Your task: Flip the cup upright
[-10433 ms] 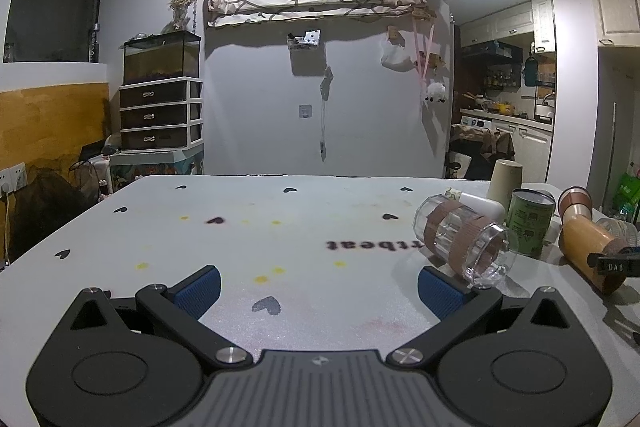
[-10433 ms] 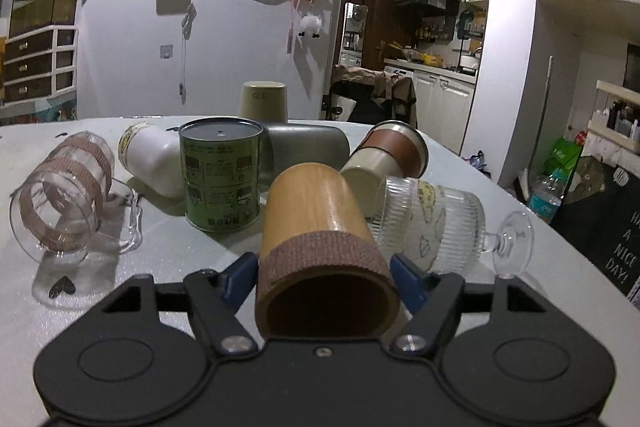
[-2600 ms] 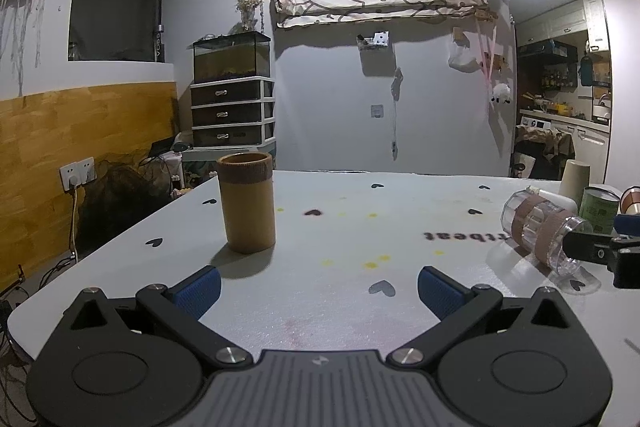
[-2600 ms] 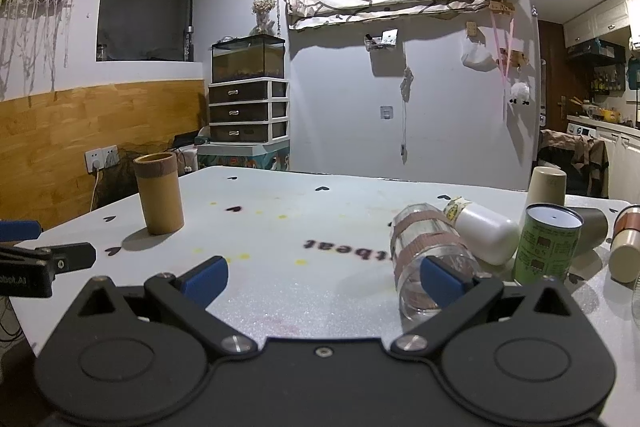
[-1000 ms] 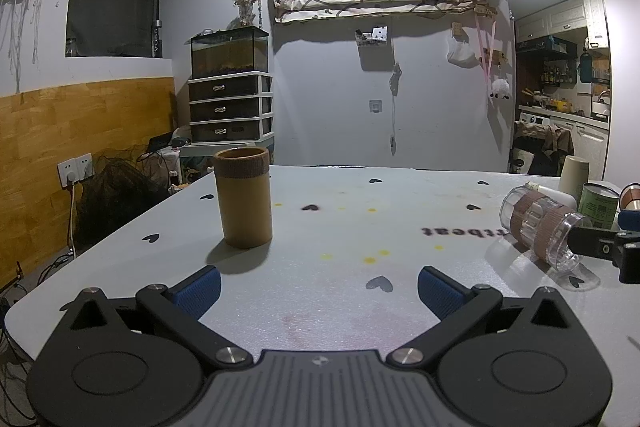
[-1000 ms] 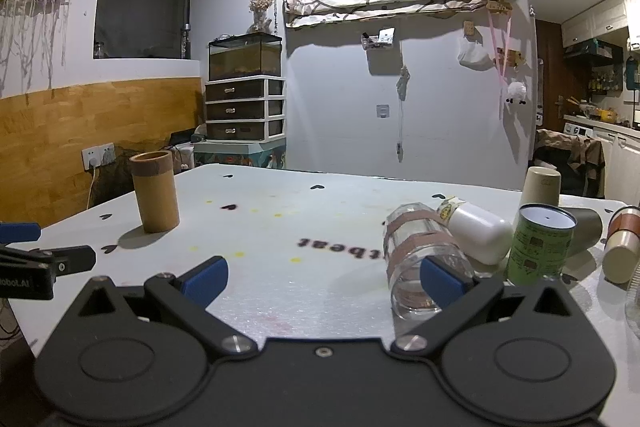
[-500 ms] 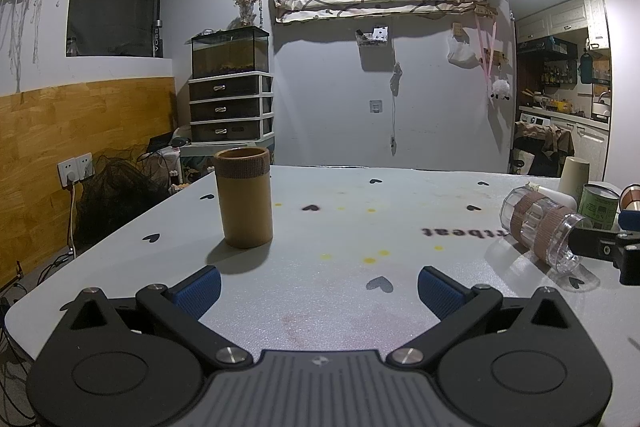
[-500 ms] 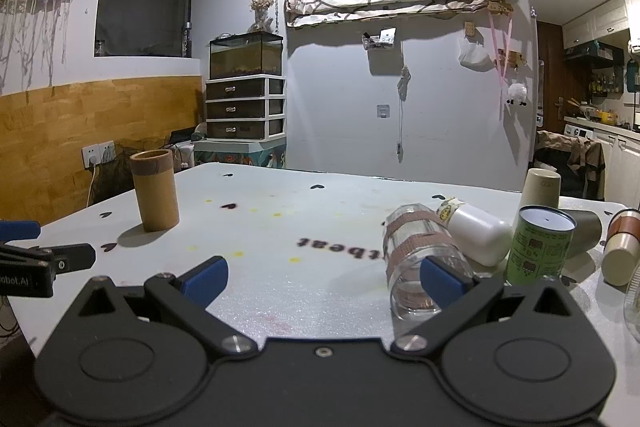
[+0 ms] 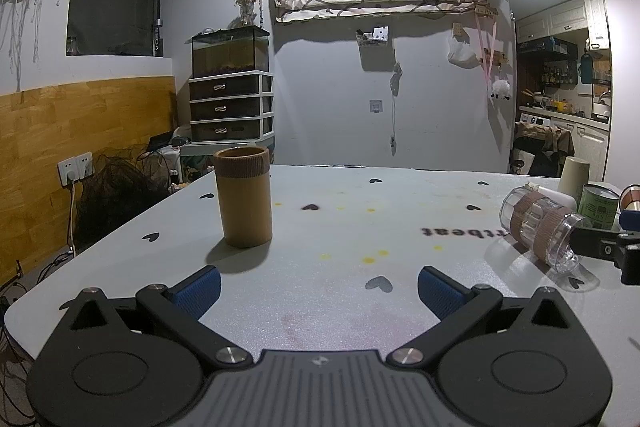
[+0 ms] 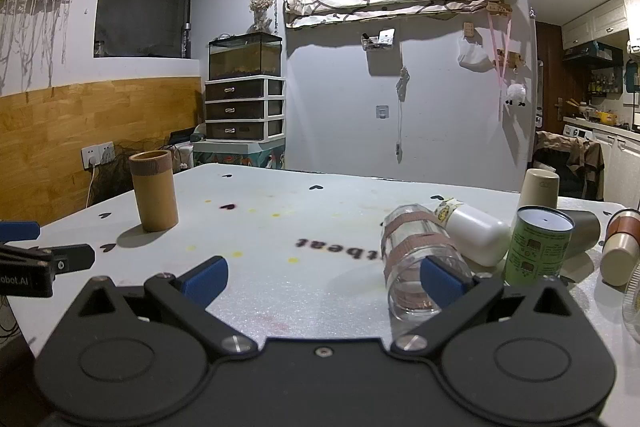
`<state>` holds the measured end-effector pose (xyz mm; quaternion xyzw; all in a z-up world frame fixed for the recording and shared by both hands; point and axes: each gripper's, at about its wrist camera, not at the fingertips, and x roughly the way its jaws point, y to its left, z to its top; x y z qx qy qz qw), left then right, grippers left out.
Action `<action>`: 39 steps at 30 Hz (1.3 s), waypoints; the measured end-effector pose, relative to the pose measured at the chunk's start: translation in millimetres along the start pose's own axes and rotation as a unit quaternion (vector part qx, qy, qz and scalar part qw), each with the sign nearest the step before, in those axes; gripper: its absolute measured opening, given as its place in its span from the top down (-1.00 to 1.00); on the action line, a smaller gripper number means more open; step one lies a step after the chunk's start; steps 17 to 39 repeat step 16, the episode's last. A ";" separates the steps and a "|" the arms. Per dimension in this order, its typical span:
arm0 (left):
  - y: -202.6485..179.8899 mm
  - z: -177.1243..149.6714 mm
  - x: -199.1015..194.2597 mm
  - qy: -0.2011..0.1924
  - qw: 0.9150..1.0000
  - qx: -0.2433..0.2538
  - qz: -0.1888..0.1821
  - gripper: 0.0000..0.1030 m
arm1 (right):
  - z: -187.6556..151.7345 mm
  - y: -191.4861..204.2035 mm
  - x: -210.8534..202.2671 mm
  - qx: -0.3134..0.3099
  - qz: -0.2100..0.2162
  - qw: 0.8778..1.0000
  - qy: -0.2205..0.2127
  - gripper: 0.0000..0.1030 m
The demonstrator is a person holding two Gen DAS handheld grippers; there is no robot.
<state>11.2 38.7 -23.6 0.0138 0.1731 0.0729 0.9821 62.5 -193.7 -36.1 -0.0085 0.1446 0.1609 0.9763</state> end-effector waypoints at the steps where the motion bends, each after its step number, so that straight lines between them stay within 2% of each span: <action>1: -0.1 -0.2 0.0 0.000 1.000 0.000 0.000 -1.00 | 0.0 0.7 0.2 0.000 0.000 1.000 0.000 -1.00; 39: -0.6 -0.9 1.0 0.000 1.000 0.000 0.000 -1.00 | 0.0 1.0 0.2 0.000 0.000 1.000 0.000 -1.00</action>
